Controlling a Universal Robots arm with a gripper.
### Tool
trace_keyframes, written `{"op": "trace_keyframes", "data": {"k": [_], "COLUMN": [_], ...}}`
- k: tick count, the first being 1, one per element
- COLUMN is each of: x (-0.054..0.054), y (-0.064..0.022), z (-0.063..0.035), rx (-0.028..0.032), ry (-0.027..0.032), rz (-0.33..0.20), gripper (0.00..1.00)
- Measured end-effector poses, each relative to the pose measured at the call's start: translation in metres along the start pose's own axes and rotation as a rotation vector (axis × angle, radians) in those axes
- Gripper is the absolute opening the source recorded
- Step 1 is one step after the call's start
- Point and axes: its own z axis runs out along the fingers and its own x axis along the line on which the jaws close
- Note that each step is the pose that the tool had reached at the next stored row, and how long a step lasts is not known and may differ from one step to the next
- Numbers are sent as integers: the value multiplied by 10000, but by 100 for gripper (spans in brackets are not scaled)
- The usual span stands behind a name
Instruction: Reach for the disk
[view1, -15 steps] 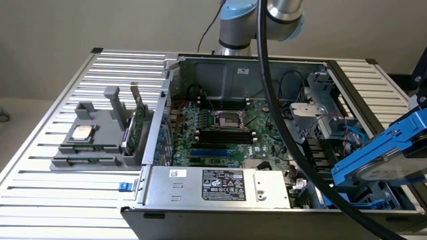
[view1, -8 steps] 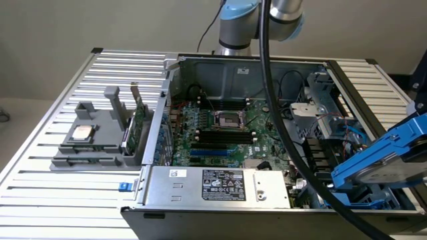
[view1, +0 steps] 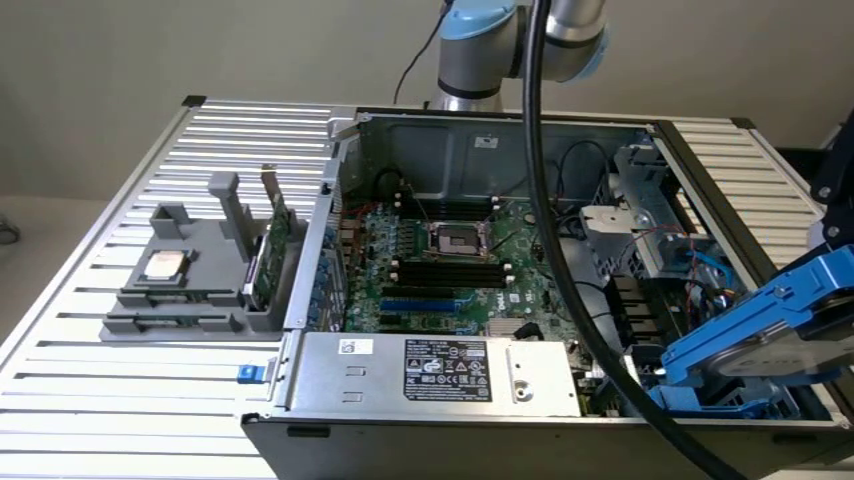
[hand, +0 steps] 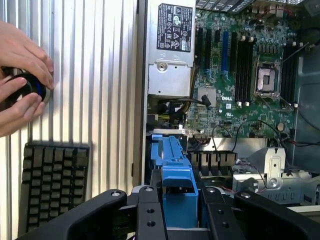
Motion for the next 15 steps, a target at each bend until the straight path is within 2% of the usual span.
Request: {"op": "trace_keyframes", "data": {"k": [6, 15], "x": [25, 37], "y": [-19, -24], "z": [55, 113], "rx": [0, -36], "ry": [-2, -4], "rz": [2, 9], "gripper": [33, 33]}}
